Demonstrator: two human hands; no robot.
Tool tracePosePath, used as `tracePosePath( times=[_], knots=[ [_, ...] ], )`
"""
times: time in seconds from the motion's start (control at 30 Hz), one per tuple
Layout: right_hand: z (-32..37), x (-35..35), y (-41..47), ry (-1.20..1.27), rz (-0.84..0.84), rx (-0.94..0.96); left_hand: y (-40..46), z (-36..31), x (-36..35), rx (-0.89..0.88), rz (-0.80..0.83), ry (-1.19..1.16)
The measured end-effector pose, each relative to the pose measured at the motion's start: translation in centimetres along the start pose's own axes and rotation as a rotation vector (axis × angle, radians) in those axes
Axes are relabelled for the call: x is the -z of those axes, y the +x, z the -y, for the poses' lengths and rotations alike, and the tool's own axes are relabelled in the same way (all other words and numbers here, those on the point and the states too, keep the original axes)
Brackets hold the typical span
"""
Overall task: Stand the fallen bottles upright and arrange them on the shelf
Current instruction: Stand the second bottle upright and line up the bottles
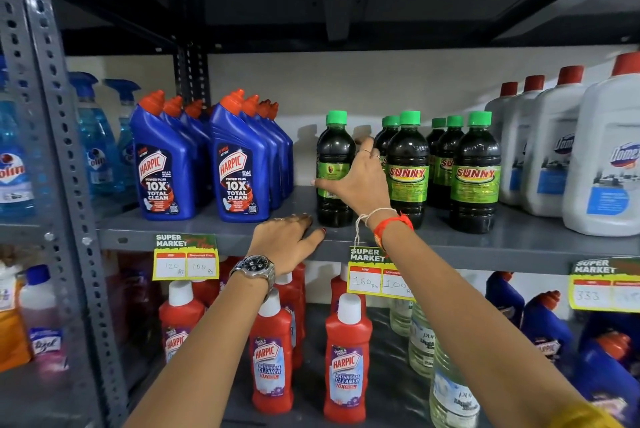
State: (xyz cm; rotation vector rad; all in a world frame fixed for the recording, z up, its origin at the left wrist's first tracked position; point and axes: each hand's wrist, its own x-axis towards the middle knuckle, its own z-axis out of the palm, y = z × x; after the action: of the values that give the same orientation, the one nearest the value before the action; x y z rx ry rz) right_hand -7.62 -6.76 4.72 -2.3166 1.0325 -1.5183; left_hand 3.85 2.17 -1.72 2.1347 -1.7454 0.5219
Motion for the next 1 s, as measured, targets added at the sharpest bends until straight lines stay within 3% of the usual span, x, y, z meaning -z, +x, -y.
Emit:
tracePosePath(
  times=[0.13, 0.37, 0.43, 0.53, 0.67, 0.77, 1.0],
  knots=[
    [-0.1, 0.4, 0.8, 0.13, 0.068, -0.095, 0.1, 0.0, -0.1, 0.011, 0.006, 0.003],
    [-1.8, 0.5, 1.9, 0.644, 0.314, -0.393, 0.3, 0.2, -0.3, -0.002, 0.007, 0.012],
    [-1.8, 0.5, 2.1, 0.539, 0.325, -0.355, 0.4, 0.2, -0.3, -0.004, 0.004, 0.022],
    [-1.1, 0.2, 1.4, 0.144, 0.217, -0.193, 0.2, 0.1, -0.2, 0.002, -0.006, 0.004],
    [-0.3, -0.7, 0.5, -0.055, 0.084, -0.117, 0.0, -0.1, 0.2, 0.011, 0.003, -0.023],
    [-0.5, -0.8, 0.8, -0.009, 0.066, -0.139, 0.0, -0.1, 0.2, 0.011, 0.017, -0.025],
    [-1.4, -0.2, 1.3, 0.278, 0.231, -0.271, 0.2, 0.0, 0.0, 0.007, 0.033, -0.013]
  ],
)
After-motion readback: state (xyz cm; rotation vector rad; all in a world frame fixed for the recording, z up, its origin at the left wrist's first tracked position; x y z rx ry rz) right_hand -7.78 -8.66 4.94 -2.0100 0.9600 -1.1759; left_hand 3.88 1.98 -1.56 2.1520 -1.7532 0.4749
